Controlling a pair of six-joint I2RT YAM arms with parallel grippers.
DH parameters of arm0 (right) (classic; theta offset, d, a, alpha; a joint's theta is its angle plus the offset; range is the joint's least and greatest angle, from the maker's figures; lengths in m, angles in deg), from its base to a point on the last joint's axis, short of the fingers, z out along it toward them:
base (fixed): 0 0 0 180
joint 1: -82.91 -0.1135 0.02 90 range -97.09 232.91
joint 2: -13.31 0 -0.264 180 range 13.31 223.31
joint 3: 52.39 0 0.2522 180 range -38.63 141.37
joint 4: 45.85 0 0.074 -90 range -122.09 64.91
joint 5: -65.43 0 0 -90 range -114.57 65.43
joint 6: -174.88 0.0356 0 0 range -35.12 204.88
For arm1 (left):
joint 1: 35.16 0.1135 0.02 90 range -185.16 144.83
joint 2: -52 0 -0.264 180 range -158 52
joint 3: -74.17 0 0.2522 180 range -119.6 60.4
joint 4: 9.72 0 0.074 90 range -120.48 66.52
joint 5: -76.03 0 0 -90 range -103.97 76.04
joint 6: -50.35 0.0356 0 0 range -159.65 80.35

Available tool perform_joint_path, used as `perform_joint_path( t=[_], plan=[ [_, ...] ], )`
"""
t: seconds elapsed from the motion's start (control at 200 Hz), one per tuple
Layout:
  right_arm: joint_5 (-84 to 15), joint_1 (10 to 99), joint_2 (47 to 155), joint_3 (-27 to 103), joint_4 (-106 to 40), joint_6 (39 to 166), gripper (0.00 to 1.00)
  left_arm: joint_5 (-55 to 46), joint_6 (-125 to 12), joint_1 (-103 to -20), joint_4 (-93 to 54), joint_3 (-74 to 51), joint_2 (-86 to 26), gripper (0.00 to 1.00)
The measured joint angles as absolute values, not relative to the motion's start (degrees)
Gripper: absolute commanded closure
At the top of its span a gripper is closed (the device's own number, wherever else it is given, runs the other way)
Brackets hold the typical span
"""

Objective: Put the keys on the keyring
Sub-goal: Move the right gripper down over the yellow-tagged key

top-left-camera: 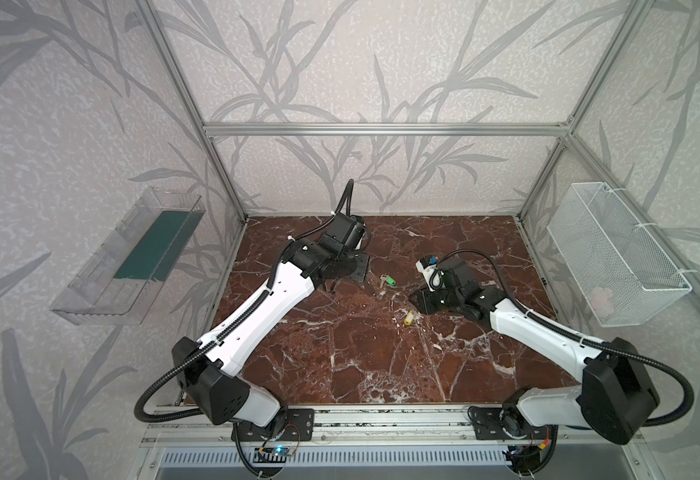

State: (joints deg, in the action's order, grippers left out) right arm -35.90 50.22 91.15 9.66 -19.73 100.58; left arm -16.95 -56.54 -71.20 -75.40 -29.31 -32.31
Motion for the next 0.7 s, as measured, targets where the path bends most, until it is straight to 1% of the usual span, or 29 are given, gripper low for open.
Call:
perform_joint_path(
  t=[0.145,0.465,0.7],
  plan=[
    [-34.5,50.2,92.9,7.5,-19.7,101.3,0.56,-16.7,-56.2,-71.2,-75.2,-29.3,-31.9,1.0],
    [-33.5,50.2,99.3,7.3,-20.3,101.1,0.64,-15.4,-56.1,-71.2,-74.7,-29.3,-31.9,1.0],
    [-33.1,50.2,103.1,7.4,-22.7,100.9,0.68,-15.5,-55.9,-71.2,-73.6,-28.9,-31.6,1.0]
  ],
)
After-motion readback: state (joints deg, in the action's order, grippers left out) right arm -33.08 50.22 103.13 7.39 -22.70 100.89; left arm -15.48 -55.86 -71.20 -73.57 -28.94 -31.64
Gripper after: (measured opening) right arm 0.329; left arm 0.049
